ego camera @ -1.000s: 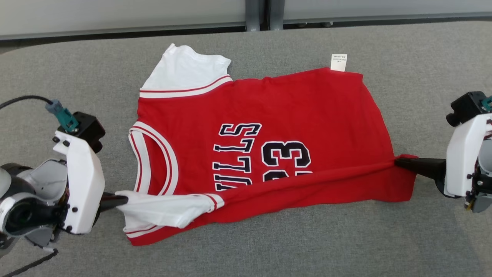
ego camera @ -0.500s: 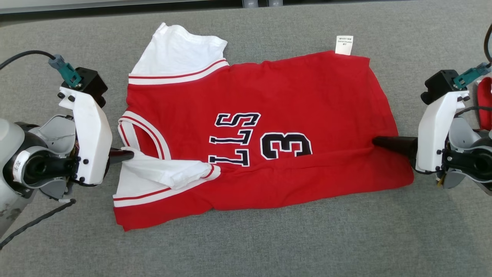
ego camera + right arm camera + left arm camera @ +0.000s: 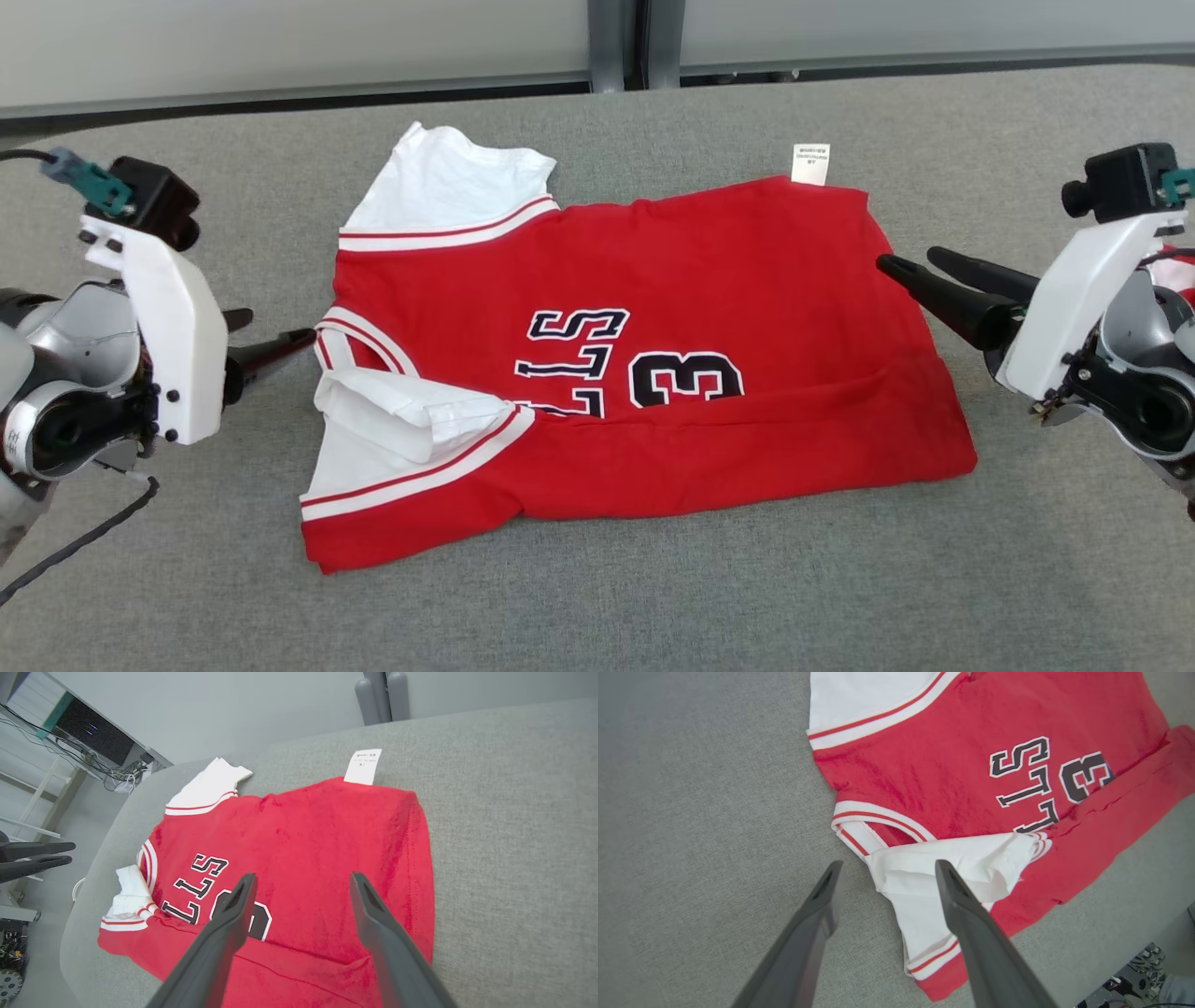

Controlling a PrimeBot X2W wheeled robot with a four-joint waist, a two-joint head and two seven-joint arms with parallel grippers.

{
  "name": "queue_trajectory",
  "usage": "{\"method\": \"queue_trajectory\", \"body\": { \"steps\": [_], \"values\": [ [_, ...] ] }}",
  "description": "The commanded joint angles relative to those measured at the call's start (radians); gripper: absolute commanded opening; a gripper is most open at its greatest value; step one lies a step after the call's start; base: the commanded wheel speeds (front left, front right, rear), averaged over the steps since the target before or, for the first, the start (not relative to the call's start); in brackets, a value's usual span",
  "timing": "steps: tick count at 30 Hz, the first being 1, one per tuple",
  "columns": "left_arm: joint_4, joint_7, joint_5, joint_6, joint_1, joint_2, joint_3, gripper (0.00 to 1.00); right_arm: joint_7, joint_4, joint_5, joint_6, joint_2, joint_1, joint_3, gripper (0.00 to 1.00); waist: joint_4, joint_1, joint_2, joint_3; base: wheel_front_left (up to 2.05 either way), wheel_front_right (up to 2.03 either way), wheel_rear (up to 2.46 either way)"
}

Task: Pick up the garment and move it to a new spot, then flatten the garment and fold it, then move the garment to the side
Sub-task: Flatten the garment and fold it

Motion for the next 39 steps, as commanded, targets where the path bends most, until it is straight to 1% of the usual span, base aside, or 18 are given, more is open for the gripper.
{"method": "queue_trajectory", "body": {
  "steps": [1,3,5,6,8,10,12,14,18,20,23,25,29,32,39],
  "values": [
    [-0.008,-0.053,0.022,0.002,0.022,0.010,0.015,1.00,-0.062,-0.005,-0.024,0.000,-0.020,0.034,-0.013,1.00,-0.001,0.0000,0.0000,-0.031,0.00,0.00,0.00],
    [-0.021,-0.149,0.044,0.017,0.055,0.018,0.036,1.00,-0.157,-0.021,-0.056,0.000,-0.035,0.068,-0.031,1.00,0.002,0.0000,0.0000,-0.054,0.00,0.00,0.00],
    [-0.037,-0.254,0.072,0.047,0.094,0.027,0.060,1.00,-0.244,-0.034,-0.086,0.000,-0.047,0.106,-0.041,1.00,0.004,0.0000,0.0000,-0.074,0.00,0.00,0.00],
    [-0.037,-0.254,0.072,0.047,0.094,0.027,0.060,1.00,-0.244,-0.034,-0.086,0.000,-0.047,0.106,-0.041,1.00,0.004,0.0000,0.0000,-0.074,0.00,0.00,0.00],
    [-0.062,-0.355,0.102,0.081,0.140,0.032,0.078,1.00,-0.346,-0.034,-0.119,0.000,-0.061,0.144,-0.064,1.00,0.005,0.0000,0.0000,-0.091,0.00,0.00,0.00],
    [-0.089,-0.458,0.145,0.129,0.189,0.041,0.089,1.00,-0.420,-0.028,-0.147,0.000,-0.064,0.193,-0.091,1.00,0.007,0.0000,0.0000,-0.108,0.00,0.00,0.00],
    [-0.120,-0.557,0.180,0.188,0.246,0.043,0.102,1.00,-0.448,-0.024,-0.176,0.000,-0.058,0.242,-0.129,1.00,0.008,0.0000,0.0000,-0.122,0.00,0.00,0.00],
    [-0.147,-0.661,0.221,0.264,0.311,0.043,0.116,1.00,-0.457,-0.019,-0.206,0.000,-0.042,0.303,-0.181,1.00,0.006,0.0000,0.0000,-0.133,0.00,0.00,0.00],
    [-0.208,-0.853,0.239,0.397,0.461,0.005,0.147,1.00,-0.456,-0.016,-0.292,0.000,0.008,0.443,-0.312,1.00,-0.002,0.0000,0.0000,-0.139,0.00,0.00,0.00],
    [-0.225,-0.904,0.241,0.449,0.529,-0.015,0.159,1.00,-0.457,-0.013,-0.322,0.000,0.040,0.505,-0.351,1.00,-0.002,0.0000,0.0000,-0.139,0.00,0.00,0.00],
    [-0.237,-0.934,0.235,0.494,0.618,-0.061,0.180,1.00,-0.457,0.007,-0.354,0.000,0.072,0.581,-0.385,1.00,0.002,0.0000,0.0000,-0.135,0.00,0.00,0.00],
    [-0.231,-0.942,0.224,0.498,0.663,-0.089,0.189,1.00,-0.455,0.023,-0.359,0.000,0.094,0.613,-0.386,1.00,0.003,0.0000,0.0000,-0.131,0.00,0.00,0.00],
    [-0.191,-0.944,0.225,0.471,0.699,-0.124,0.172,1.00,-0.420,0.078,-0.371,0.000,0.126,0.624,-0.379,1.00,0.014,0.0000,0.0000,-0.121,0.00,0.00,0.00],
    [-0.142,-0.902,0.221,0.438,0.686,-0.135,0.137,1.00,-0.396,0.122,-0.381,0.000,0.156,0.602,-0.371,1.00,0.019,0.0000,0.0000,-0.111,0.00,0.00,0.00],
    [-0.036,-0.811,0.199,0.358,0.630,-0.179,0.083,1.00,-0.303,0.234,-0.359,0.000,0.216,0.545,-0.352,1.00,0.027,0.0000,0.0000,-0.092,0.00,0.00,0.00]
  ]
}}
